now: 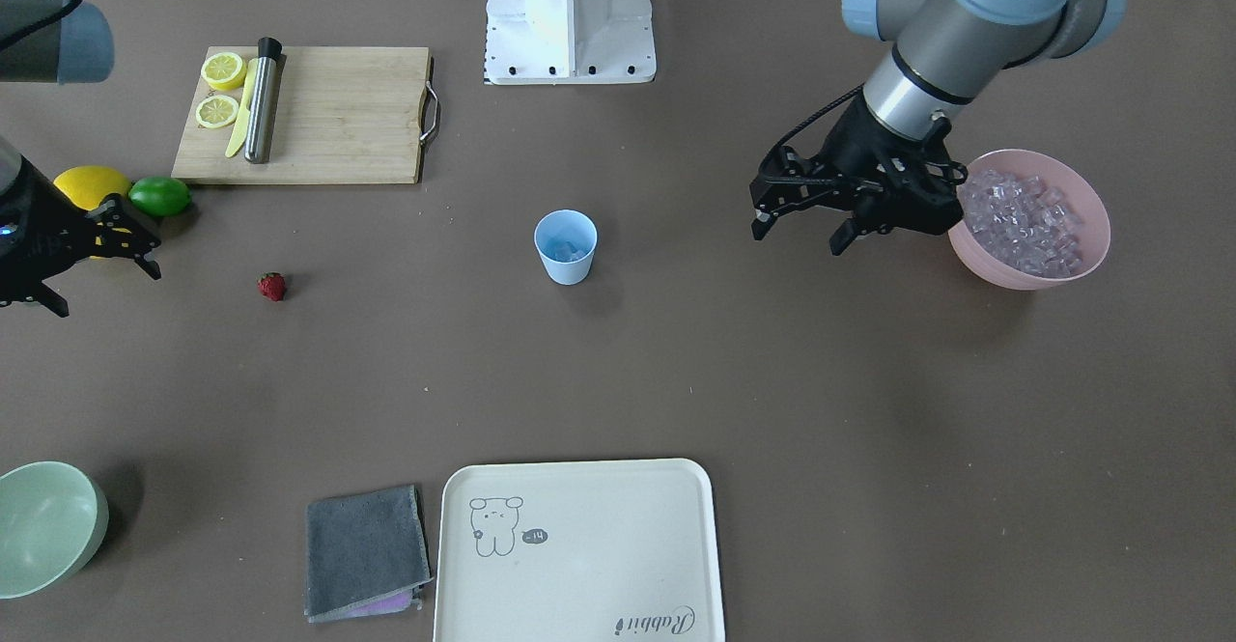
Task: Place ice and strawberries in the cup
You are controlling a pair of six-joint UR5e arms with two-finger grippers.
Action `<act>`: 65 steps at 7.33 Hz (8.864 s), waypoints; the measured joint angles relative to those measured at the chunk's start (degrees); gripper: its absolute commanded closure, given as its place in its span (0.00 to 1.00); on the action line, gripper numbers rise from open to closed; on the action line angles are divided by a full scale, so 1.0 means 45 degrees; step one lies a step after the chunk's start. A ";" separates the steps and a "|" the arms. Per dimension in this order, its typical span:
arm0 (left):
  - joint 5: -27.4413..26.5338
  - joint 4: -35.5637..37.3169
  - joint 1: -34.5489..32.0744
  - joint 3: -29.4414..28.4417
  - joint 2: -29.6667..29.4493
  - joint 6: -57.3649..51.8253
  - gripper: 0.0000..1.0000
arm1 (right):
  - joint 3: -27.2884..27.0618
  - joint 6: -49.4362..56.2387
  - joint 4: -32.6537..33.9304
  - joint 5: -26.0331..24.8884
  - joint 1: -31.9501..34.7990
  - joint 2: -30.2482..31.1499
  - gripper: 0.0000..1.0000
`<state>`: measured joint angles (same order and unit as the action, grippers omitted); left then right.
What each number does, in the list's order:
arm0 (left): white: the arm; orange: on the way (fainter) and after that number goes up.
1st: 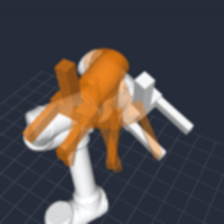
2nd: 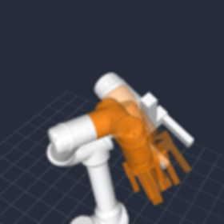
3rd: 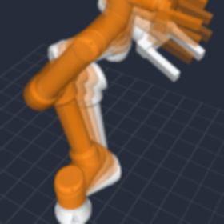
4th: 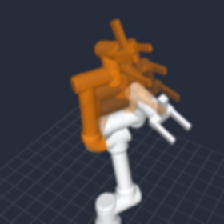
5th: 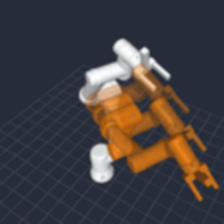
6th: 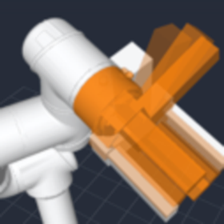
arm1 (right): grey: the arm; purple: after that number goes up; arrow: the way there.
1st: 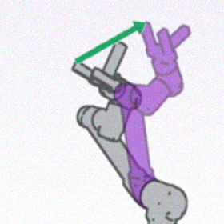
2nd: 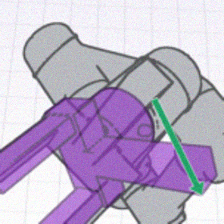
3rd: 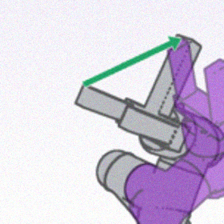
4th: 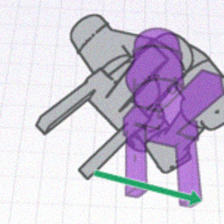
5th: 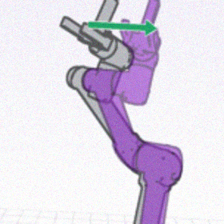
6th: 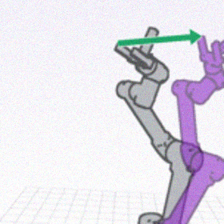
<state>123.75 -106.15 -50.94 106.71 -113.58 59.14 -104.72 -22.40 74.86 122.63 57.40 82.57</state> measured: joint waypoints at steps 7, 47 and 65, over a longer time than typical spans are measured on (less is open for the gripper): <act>0.0623 -0.0005 -0.0848 0.0194 0.0611 -0.0720 0.03 | 0.0771 -0.3608 -0.1668 -0.2122 -0.3065 -0.0099 0.02; 0.2984 0.0879 -0.6716 -0.0957 0.4214 -0.9020 0.03 | 0.0868 -0.0886 0.2175 -0.0853 0.0444 -0.2534 0.00; 0.3145 0.0954 -0.7831 -0.3188 0.4895 -1.0376 0.03 | 0.0936 0.3550 0.4032 0.2018 0.6598 0.1996 0.00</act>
<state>137.91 -101.86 -86.18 92.36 -91.56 12.45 -100.51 -6.42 93.00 131.71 87.09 91.55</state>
